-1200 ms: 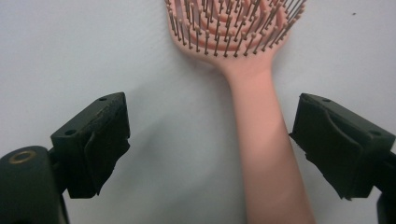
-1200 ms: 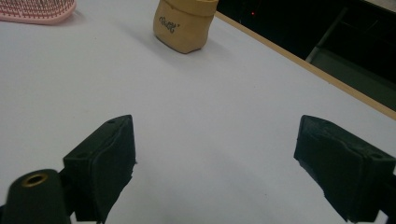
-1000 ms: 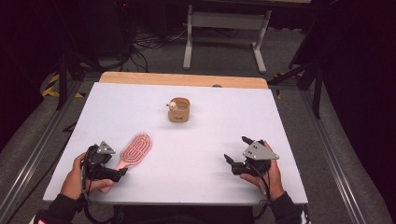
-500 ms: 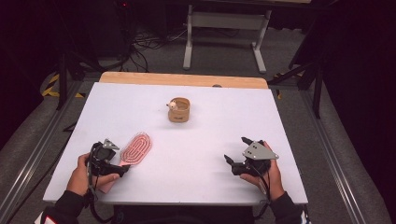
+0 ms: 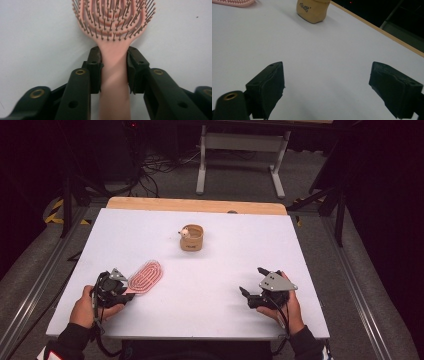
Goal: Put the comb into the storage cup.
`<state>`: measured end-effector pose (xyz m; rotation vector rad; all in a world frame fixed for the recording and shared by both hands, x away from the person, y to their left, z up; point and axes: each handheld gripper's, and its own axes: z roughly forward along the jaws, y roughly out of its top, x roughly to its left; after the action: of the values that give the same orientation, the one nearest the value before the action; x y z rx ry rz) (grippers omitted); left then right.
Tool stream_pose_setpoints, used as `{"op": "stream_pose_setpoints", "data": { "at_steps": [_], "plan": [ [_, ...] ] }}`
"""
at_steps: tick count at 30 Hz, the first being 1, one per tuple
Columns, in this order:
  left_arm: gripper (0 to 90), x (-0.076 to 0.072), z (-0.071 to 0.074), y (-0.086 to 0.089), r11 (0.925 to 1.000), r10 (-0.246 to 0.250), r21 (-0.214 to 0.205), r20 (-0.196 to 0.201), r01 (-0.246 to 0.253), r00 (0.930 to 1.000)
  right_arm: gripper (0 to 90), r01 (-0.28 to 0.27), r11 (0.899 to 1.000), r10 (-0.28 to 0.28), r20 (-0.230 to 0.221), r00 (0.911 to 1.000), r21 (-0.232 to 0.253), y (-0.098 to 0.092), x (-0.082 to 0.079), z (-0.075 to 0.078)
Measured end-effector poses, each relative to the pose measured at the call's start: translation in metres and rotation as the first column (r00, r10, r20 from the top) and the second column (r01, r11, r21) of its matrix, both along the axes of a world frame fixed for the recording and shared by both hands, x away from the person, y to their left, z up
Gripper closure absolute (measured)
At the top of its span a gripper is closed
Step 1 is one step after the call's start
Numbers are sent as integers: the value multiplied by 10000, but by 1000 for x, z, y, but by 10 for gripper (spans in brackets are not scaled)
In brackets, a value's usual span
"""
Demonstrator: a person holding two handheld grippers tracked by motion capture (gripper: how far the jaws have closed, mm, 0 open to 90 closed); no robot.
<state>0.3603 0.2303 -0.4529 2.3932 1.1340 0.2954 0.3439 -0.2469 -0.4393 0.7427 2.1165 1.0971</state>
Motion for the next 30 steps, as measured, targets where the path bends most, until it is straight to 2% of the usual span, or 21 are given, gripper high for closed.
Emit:
{"op": "stream_pose_setpoints", "data": {
  "at_steps": [4,8,9,13,14,15,17,19,20,21,22,28,30],
  "plan": [
    [691,-1,-1,1,9999,-114,-87,101,115,9999,134,-46,10000,46,-26,10000,-35,1,0,-1],
    [693,-2,-2,2,9997,-158,-168,375,165,9992,135,-65,10000,65,-43,10000,-43,2,0,-2],
    [693,-4,-3,0,9997,-251,-53,815,257,9964,134,-70,10000,70,-48,10000,-33,2,0,-2],
    [693,-7,-2,-4,10000,-20,30,1476,16,9890,133,-17,10000,17,-15,10000,25,3,1,-2],
    [694,-7,-2,-4,10000,-20,30,1476,16,9890,132,-2,10000,2,3,10000,66,3,1,-2],
    [694,-9,-1,-5,9999,97,-118,1896,-76,9818,131,22,9999,-22,39,10000,107,3,1,-2],
    [694,-11,2,-7,9997,114,-225,2253,-65,9742,130,68,9998,-71,114,9999,193,3,1,-2],
    [694,-13,4,-10,9994,104,-349,2687,-10,9632,129,121,9992,-127,157,9998,384,4,2,0],
    [694,-13,4,-10,9994,104,-349,2687,-10,9632,129,108,9988,-117,188,9998,473,4,2,0],
    [694,-14,8,-12,9988,86,-482,3090,66,9510,127,128,9982,-141,231,9996,587,5,3,1],
    [694,-15,9,-13,9982,48,-573,3319,151,9433,125,125,9978,-141,257,9996,648,6,3,2],
    [694,-15,16,-20,9938,3,-1010,4207,465,9072,121,38,9928,-92,443,9990,1200,12,9,7],
    [694,-15,19,-23,9935,-31,-997,4572,548,8894,115,-32,9909,-38,513,9987,1348,14,11,9]
  ]
}}
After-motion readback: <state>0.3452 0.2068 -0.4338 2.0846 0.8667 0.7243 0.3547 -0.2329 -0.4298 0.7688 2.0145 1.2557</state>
